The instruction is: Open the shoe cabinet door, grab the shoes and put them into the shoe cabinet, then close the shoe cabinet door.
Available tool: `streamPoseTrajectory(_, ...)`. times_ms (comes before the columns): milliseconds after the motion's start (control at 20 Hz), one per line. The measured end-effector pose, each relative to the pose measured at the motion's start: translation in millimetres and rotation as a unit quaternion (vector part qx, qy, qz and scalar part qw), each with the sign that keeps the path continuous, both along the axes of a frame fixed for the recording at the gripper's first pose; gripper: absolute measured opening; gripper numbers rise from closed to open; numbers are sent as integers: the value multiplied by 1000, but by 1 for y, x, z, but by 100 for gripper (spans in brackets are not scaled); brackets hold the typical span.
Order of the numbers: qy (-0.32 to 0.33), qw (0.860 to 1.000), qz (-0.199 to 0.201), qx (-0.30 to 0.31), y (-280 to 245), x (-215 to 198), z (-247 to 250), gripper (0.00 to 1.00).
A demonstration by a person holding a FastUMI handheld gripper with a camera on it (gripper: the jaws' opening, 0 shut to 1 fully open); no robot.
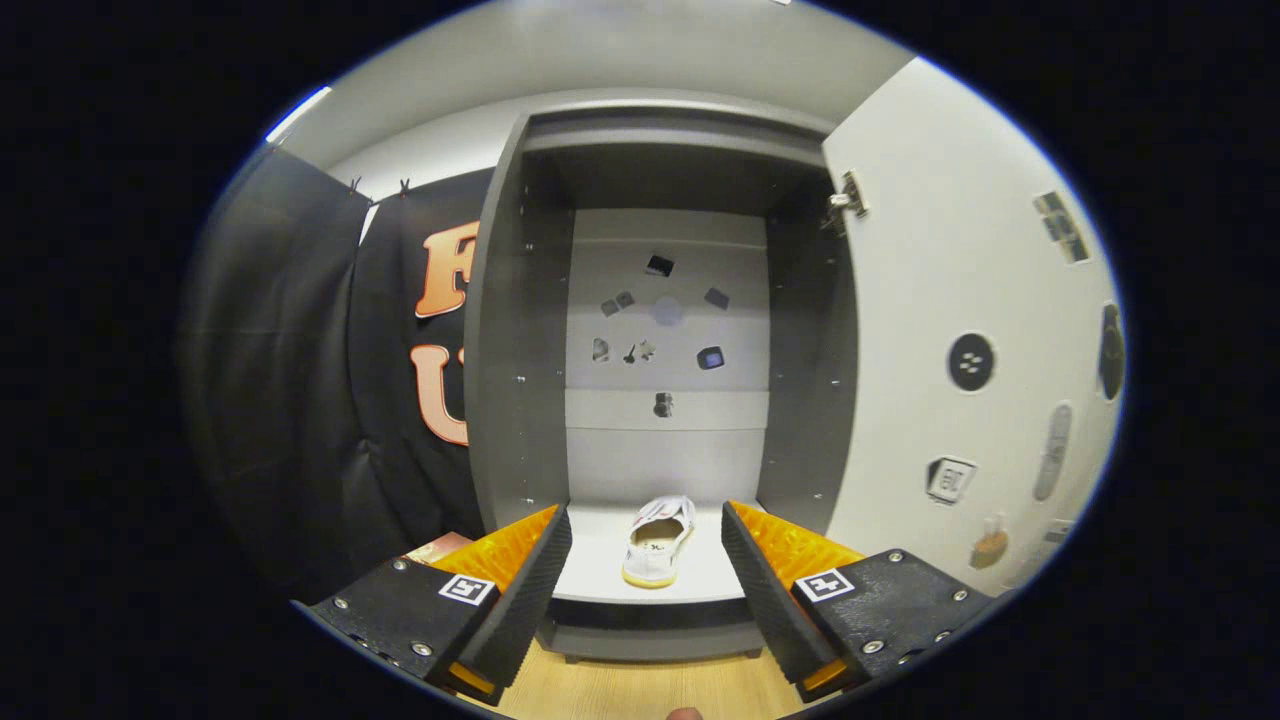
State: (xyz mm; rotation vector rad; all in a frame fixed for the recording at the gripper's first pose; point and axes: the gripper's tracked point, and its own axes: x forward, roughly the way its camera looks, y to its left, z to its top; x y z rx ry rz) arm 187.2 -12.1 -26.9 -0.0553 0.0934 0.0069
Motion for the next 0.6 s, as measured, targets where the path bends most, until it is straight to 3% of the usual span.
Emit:
streamPoseTrajectory(300, -20, 1000, -6, -1, -18, -120, 35, 94)
streamPoseTrajectory(600, -32, 999, -18, 3, -26, -194, 50, 94)
